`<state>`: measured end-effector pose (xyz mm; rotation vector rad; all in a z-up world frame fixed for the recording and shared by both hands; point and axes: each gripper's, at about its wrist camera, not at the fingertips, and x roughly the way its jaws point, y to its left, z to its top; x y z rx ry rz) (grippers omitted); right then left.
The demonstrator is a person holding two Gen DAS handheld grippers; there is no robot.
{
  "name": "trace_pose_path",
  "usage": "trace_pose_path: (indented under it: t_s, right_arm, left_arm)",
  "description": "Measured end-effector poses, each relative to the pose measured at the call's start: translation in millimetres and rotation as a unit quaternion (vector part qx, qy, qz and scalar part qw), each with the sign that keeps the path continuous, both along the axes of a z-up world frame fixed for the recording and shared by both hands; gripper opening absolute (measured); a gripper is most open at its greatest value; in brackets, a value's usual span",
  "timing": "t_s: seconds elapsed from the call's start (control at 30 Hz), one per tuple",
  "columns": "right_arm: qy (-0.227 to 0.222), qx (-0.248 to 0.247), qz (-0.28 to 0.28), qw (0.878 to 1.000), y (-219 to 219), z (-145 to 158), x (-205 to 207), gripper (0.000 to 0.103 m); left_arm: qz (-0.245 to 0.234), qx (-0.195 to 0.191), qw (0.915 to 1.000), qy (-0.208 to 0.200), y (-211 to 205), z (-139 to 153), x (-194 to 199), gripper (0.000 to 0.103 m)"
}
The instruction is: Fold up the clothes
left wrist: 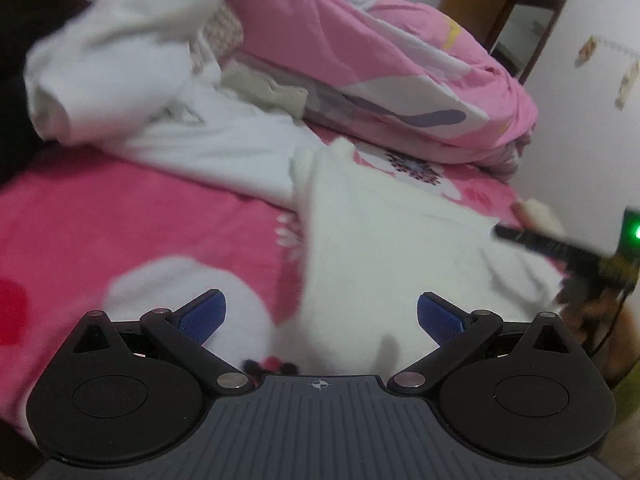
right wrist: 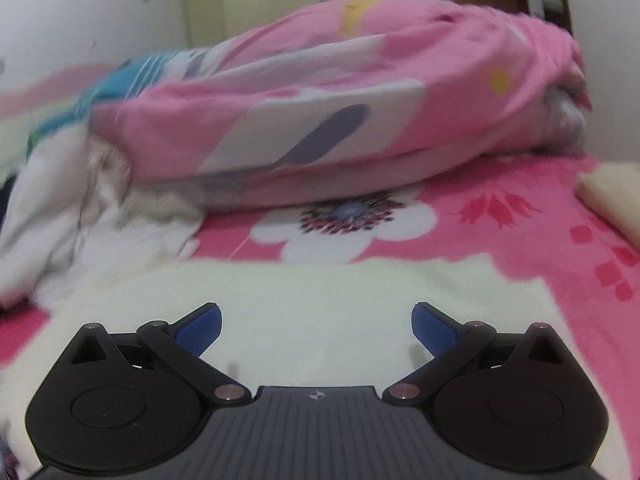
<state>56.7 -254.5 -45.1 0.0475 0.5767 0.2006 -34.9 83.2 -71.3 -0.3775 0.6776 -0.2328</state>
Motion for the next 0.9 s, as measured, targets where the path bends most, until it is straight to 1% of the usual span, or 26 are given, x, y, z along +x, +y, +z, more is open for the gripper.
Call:
trace_pose_path:
  t_s: [0.03,0.1,0.13,0.2,0.27,0.37,0.53,0.63,0.77,0.83,0.9]
  right_arm:
    - [0.002,-0.012,0.001,1.0,8.9,-6.3,-2.4,0.103]
    - [0.006,-0.039,0.001,0.999,25.3,-21.8,-5.9,0.103]
    - [-0.003,-0.054,-0.002,0.999,30.5,-29.3,-8.8,0.103]
    - [-0.017,-0.073,-0.006,0.997,36.2,-31.2,-15.6,0.103]
    - [-0.018,-0.071,-0.006,0.997,33.8,-31.7,-18.7,0.103]
    - [-0.017,-0.06,-0.006,0.998,27.8,-32.7,-22.4,0.103]
    - [-0.031,-0.051,0.0,0.998,24.3,-39.1,-25.8,0.103]
    - [-0.032,-0.05,0.001,0.998,24.1,-39.7,-25.9,0.103]
    - [-0.034,-0.05,0.0,0.998,24.5,-40.4,-26.2,0.103]
    - [-0.036,-0.05,0.0,0.998,24.6,-40.8,-26.3,0.103]
    - [-0.037,-0.05,0.0,0.998,24.7,-41.2,-26.3,0.103]
  left_arm:
    - [0.0,-0.009,0.9999,0.006,-0.4,-3.1,2.6,0.103]
    - [-0.002,-0.012,0.9998,0.014,-2.9,-8.7,6.7,0.103]
    - [-0.004,-0.011,0.9998,0.013,-3.5,-10.9,7.3,0.103]
    - [-0.01,-0.012,0.9999,0.006,-3.4,-14.1,6.5,0.103]
    - [-0.018,-0.017,0.9997,-0.002,-1.9,-17.0,6.3,0.103]
    - [-0.029,-0.035,0.9989,-0.013,2.7,-20.2,8.7,0.103]
    - [-0.049,-0.085,0.995,-0.02,10.6,-27.5,21.2,0.103]
    - [-0.078,-0.111,0.9906,-0.021,13.3,-31.3,31.8,0.103]
    - [-0.122,-0.147,0.9815,-0.012,16.5,-34.8,48.7,0.103]
    - [-0.14,-0.154,0.9781,-0.002,14.6,-35.8,58.9,0.103]
    - [-0.156,-0.148,0.9767,0.004,9.1,-36.1,66.8,0.103]
